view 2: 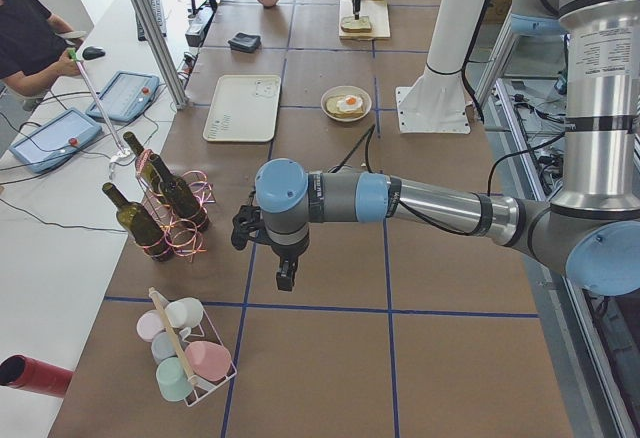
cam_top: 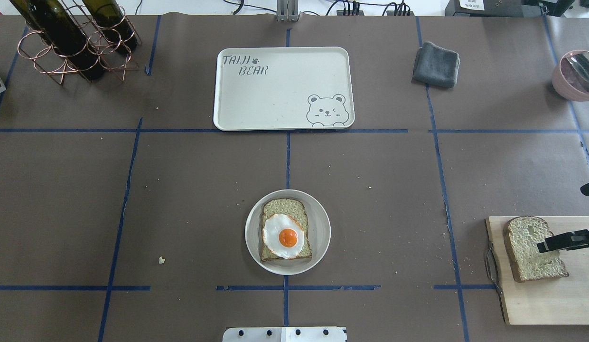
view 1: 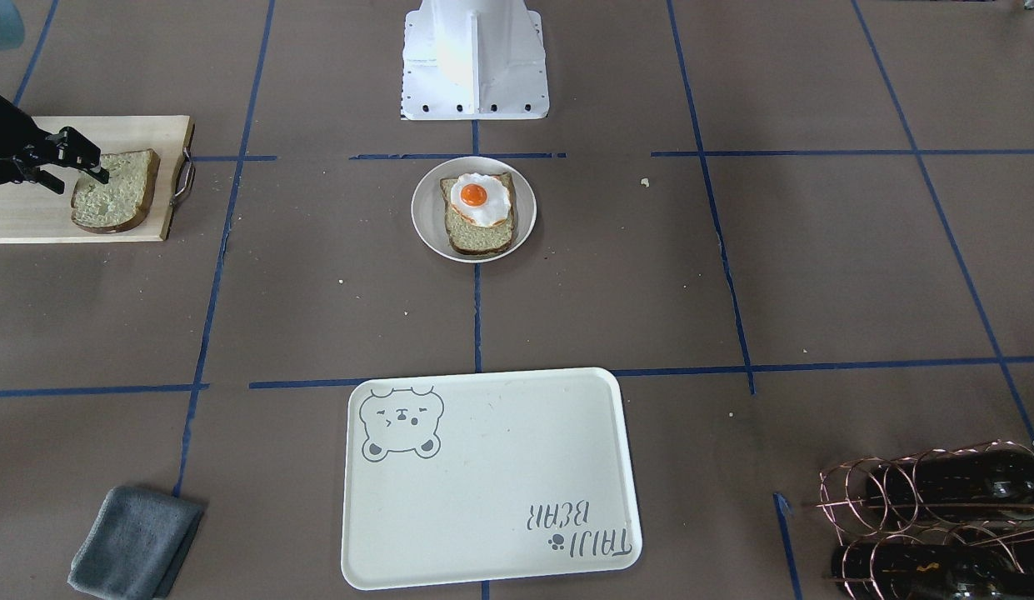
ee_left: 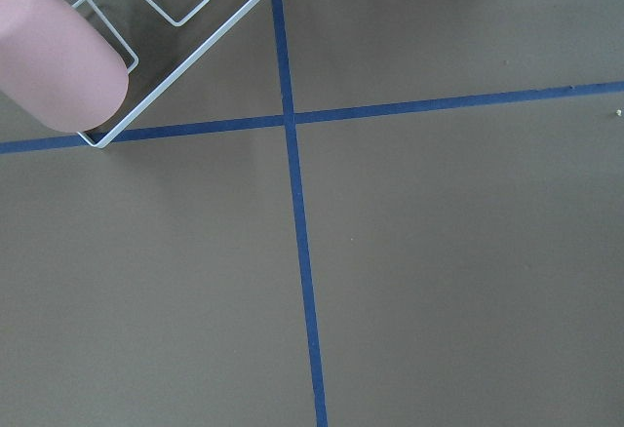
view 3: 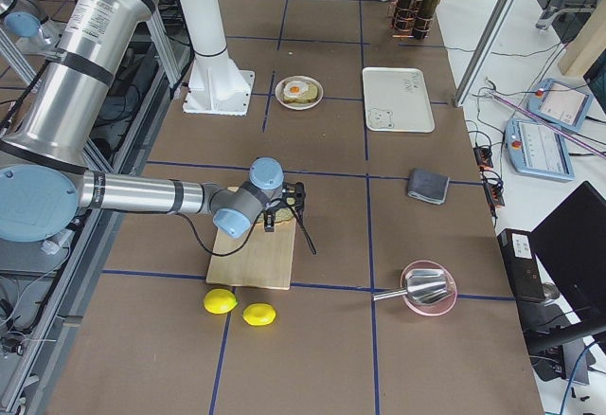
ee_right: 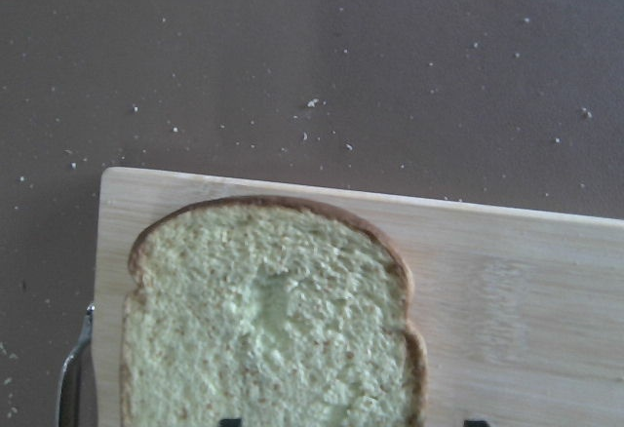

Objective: Make sandwich and place on tray
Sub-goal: 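Reach the right gripper down to the bread slice on the cutting board and grasp it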

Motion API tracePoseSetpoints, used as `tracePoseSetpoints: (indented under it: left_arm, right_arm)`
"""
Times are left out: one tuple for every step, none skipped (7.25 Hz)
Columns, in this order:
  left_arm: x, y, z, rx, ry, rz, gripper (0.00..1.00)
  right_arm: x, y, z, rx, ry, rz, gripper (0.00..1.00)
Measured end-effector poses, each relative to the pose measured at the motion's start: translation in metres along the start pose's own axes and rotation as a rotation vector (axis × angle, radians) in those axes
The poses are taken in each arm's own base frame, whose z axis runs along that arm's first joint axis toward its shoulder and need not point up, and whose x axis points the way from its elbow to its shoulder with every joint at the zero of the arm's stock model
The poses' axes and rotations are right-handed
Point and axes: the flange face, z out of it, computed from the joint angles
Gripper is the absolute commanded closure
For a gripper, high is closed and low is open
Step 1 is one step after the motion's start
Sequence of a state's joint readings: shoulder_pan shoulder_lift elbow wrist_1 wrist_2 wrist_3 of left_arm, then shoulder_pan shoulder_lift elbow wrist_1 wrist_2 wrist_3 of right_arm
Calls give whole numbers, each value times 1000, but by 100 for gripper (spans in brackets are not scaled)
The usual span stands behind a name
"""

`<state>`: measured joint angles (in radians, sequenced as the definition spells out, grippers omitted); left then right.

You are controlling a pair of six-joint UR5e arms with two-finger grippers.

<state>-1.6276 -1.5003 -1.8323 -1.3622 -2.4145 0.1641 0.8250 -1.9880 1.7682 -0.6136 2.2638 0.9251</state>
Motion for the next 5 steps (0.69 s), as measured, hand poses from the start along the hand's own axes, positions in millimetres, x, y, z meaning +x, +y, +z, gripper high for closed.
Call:
tracePoseSetpoints:
  left_arm:
    - [0,0,0,0,0,0,0]
    - [0,0,0,1,0,0,0]
    - [0,0,-1,1,0,0,0]
    - [1,0,-1,2,0,0,0]
    - [1,0,-1,2,0,1,0]
  right_arm:
    - [1,0,1,2,0,14,35]
    - [3,0,1,3,2,24,36]
    - [4,0,2,3,4,28,42]
    - [5,0,2,3,6,30,43]
    - [6,1,2,3,7,32,45]
